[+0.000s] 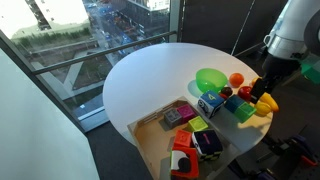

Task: Put the green block in the box.

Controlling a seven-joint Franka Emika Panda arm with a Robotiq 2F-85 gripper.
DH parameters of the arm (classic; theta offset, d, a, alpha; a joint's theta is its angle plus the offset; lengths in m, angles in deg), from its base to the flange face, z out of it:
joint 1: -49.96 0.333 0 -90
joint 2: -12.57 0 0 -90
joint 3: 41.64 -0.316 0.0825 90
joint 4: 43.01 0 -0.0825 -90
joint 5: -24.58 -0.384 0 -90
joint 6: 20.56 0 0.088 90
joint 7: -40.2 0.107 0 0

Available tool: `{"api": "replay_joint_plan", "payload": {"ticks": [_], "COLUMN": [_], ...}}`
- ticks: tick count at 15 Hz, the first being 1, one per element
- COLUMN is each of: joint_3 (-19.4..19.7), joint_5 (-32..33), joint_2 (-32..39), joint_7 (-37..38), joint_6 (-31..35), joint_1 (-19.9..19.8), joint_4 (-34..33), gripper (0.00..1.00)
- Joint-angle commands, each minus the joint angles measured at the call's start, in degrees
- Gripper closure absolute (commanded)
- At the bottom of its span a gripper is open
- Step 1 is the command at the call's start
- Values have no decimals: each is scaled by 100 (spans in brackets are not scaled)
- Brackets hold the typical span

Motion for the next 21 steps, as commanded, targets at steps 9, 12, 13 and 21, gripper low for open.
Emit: {"api": "replay_joint_plan", "payload": {"ticks": [9,12,13,21], "joint_3": [-1,24,35,96], "joint_5": [853,1043,1073,1076], "joint_2": [920,1129,1208,1629], "joint_7": [910,1116,1150,1244], "joint_6": [1416,1658,1721,2189], "joint_1": [-137,-137,-129,-41], "joint_4": [332,341,330,262], "gripper": [0,0,0,25]}}
